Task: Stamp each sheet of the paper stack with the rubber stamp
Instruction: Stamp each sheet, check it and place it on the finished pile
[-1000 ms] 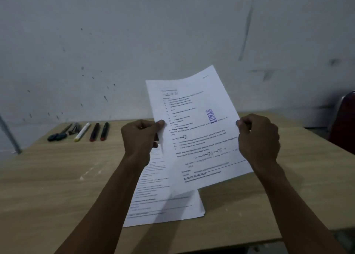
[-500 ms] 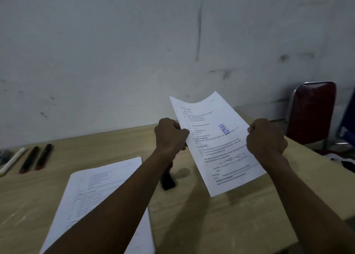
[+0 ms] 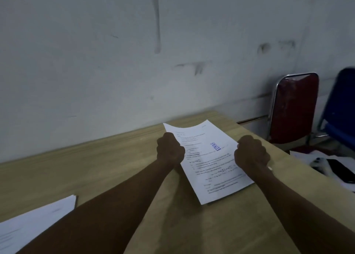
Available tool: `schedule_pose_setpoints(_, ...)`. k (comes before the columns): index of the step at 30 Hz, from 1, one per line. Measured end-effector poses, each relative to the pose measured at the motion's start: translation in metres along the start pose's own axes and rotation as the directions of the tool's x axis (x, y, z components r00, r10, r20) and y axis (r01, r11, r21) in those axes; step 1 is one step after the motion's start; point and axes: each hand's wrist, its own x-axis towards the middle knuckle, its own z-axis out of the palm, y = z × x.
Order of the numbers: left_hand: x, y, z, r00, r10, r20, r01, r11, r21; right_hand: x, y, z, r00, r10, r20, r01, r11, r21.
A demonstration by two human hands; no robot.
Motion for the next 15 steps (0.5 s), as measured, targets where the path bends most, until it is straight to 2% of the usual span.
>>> schedule_pose_setpoints(8, 0.076, -0.003, 0.051, 0.998, 0.042, 0.047, -0.045, 0.997, 0.070, 0.086, 0.005, 0.046, 0.997, -0.046, -0.063, 0.046, 0.999, 0.002)
schedule_pose_setpoints(15, 0.107, -0.007, 0.074, 0.981, 0.155, 0.114, -0.185, 0.924, 0.336, 0.136, 0.004, 0.067, 0.991, -0.092, -0.095, 0.082, 0.991, -0.104)
